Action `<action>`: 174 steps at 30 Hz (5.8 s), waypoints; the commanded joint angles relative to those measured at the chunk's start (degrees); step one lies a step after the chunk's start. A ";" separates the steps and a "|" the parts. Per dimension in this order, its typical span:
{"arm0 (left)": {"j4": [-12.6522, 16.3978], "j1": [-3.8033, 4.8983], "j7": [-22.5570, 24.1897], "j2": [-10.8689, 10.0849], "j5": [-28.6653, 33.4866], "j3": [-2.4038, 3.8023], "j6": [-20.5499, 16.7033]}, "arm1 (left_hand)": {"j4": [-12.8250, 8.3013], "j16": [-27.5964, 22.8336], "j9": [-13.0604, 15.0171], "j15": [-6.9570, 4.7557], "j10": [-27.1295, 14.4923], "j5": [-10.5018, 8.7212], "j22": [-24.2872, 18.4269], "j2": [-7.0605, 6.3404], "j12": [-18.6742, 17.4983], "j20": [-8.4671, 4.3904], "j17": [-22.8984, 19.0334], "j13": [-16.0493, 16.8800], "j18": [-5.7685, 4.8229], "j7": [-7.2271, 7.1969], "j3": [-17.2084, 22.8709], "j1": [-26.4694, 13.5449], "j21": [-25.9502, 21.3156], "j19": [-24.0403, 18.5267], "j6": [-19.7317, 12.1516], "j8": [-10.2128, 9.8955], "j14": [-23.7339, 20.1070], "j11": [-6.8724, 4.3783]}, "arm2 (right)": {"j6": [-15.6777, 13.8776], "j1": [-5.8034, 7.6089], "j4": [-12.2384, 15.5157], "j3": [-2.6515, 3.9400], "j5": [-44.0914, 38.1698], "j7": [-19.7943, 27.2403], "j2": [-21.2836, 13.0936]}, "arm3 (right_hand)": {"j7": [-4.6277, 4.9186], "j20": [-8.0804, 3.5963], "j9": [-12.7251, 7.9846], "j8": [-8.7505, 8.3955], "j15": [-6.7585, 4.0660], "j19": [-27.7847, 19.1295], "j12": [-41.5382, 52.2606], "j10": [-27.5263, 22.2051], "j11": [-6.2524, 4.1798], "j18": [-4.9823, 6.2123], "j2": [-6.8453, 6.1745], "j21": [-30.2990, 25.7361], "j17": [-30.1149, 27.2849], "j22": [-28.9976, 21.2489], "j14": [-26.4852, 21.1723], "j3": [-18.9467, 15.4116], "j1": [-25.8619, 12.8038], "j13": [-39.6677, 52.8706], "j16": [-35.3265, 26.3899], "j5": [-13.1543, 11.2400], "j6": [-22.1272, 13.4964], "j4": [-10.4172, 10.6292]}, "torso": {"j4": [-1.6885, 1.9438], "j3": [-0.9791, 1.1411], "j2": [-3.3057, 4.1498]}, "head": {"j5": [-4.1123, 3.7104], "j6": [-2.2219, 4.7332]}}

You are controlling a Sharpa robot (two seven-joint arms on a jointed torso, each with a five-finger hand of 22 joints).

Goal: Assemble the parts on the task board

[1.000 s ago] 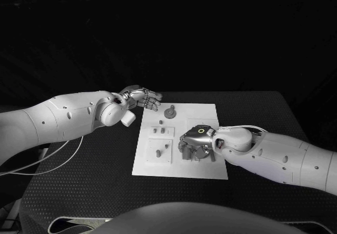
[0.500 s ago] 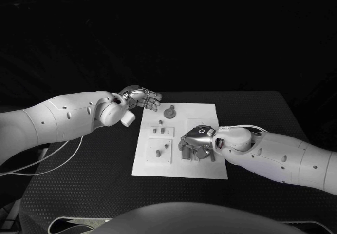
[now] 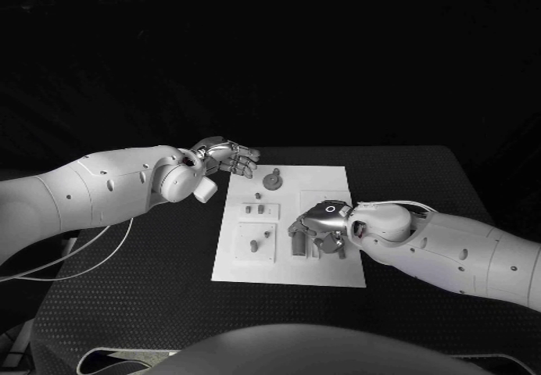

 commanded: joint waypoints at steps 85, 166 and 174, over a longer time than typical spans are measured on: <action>0.77 0.06 0.11 -0.50 -0.39 0.02 1.15 | 0.53 -0.43 -0.05 0.07 -0.28 0.12 -0.12 -0.15 -0.18 0.14 0.19 0.05 -0.19 -0.07 -0.07 -0.54 -0.14 -0.36 -0.17 0.01 0.21 0.13 | 13.51 -2.62 3.88 -0.04 26.70 -38.45 -4.85 | 4.54 -6.86 9.43 8.04 -6.16 12.67 3.40 15.92 -5.95 0.32 6.51 -0.13 5.26 0.56 20.20 -12.84 -28.47 -1.82 0.33 0.04 20.29 1.33 | 0.06 -0.04 0.02 | -2.28 0.00; 1.03 0.09 -0.20 -0.60 -1.23 0.02 1.83 | 0.44 -0.63 -0.03 0.12 -0.27 0.12 -0.15 -0.23 -0.17 0.18 0.30 0.06 -0.20 -0.09 -0.06 -0.33 -0.17 -0.49 -0.16 0.06 0.11 0.12 | 0.17 0.25 5.82 -0.04 54.89 -36.44 -3.26 | 3.90 -6.92 8.95 7.39 -6.55 13.01 2.88 17.46 -6.60 0.32 14.52 -0.03 6.79 0.93 22.19 -13.02 -22.55 -1.58 0.04 0.04 22.22 -0.51 | 0.06 -0.02 0.02 | -2.21 0.00; 0.93 0.09 -0.16 -0.55 -1.24 0.02 1.89 | 0.44 -0.65 -0.03 0.13 -0.29 0.12 -0.15 -0.23 -0.19 0.18 0.32 0.05 -0.20 -0.08 -0.06 -0.32 -0.17 -0.50 -0.18 0.06 0.11 0.13 | 0.59 -0.15 5.70 -0.04 54.90 -36.63 -3.02 | 3.90 -6.92 8.93 7.36 -6.57 13.01 2.85 17.47 -6.60 0.32 14.50 -0.05 6.77 0.91 22.18 -13.05 -22.57 -1.58 0.03 0.03 22.22 -0.51 | 0.03 -0.03 0.02 | -2.08 0.00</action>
